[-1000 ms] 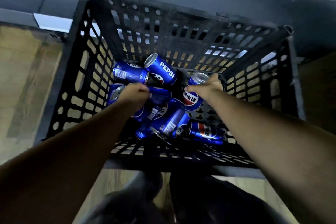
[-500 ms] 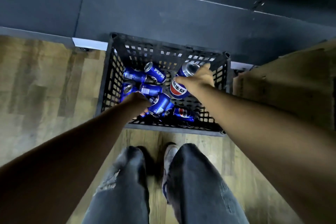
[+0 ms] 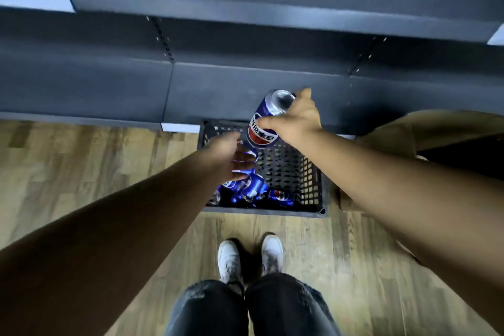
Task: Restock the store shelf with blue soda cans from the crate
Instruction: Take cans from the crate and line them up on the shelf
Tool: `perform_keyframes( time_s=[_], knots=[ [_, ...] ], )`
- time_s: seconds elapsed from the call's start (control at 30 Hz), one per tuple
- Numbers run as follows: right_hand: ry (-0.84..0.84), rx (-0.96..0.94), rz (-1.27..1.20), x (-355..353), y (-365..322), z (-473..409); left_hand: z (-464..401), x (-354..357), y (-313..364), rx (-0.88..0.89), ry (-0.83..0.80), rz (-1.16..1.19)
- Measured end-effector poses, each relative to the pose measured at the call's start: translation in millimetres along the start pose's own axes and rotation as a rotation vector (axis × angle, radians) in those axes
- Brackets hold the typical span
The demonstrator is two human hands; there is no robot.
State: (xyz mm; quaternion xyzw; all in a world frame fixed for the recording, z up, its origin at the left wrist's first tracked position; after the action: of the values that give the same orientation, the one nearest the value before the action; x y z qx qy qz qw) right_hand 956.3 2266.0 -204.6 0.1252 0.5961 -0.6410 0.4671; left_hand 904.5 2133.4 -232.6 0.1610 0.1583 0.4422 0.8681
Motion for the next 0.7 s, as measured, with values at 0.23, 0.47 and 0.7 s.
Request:
perform_keyframes(
  time_s=[0.23, 0.47, 0.7],
  knots=[
    [0.027, -0.159, -0.154, -72, -72, 39, 83, -16, 53, 0.032, -0.021, 0.057],
    [0.071, -0.246, -0.4, -141, -136, 65, 160, -30, 113, 0.197, -0.055, -0.111],
    [0.22, -0.376, -0.606, -207, -192, 81, 240, -25, 182, 0.424, -0.042, 0.152]
  ],
)
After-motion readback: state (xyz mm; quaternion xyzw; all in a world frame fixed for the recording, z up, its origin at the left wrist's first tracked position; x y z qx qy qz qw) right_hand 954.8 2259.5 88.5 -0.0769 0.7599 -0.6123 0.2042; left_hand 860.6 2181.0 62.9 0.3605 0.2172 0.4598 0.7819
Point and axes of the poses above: each hand's wrist, its own z-axis away from the middle knuckle, its own x-axis out of the palm, y = z × x, the point moved 2 cm from there along -z, towards the middle knuckle, and after that the axes turned 14 degrees about y, right-handed, at the moved point
